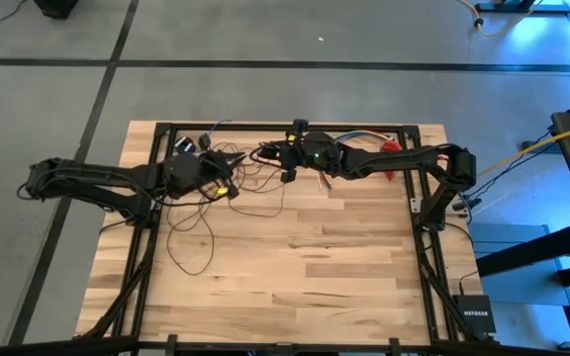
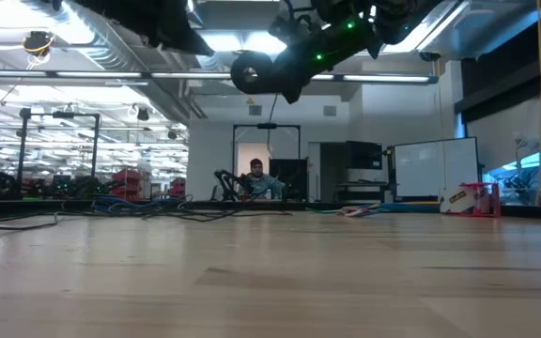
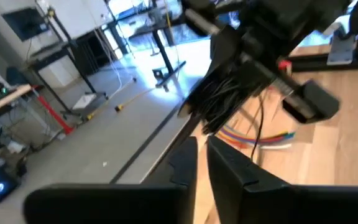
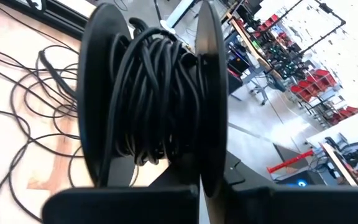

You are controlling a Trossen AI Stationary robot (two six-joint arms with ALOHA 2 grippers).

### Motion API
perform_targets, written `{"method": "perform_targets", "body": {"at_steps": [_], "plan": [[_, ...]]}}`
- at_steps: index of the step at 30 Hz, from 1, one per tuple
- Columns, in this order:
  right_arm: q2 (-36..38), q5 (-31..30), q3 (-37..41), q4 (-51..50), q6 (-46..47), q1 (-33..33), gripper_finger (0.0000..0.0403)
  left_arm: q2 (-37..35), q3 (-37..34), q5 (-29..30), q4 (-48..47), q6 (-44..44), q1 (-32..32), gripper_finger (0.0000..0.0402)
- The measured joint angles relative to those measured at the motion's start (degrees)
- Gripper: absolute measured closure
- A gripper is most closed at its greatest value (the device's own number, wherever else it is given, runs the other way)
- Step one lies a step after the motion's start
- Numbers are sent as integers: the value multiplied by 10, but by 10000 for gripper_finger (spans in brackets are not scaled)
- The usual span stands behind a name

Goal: Coiling cords

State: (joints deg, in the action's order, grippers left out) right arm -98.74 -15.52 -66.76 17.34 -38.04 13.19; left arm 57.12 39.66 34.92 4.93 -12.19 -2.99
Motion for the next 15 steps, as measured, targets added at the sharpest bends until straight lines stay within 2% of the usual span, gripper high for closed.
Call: {"method": "perform_targets", "body": {"at_steps": [4, 9, 15], "plan": [[0, 3, 0, 0, 0, 0, 401, 0, 0, 0, -24, 15, -13, 327], [0, 46, 0, 0, 0, 0, 401, 0, 0, -4, -23, -6, -24, 276], [0, 103, -1, -5, 0, 0, 400, 4, 0, -107, 11, -96, -24, 264]]}}
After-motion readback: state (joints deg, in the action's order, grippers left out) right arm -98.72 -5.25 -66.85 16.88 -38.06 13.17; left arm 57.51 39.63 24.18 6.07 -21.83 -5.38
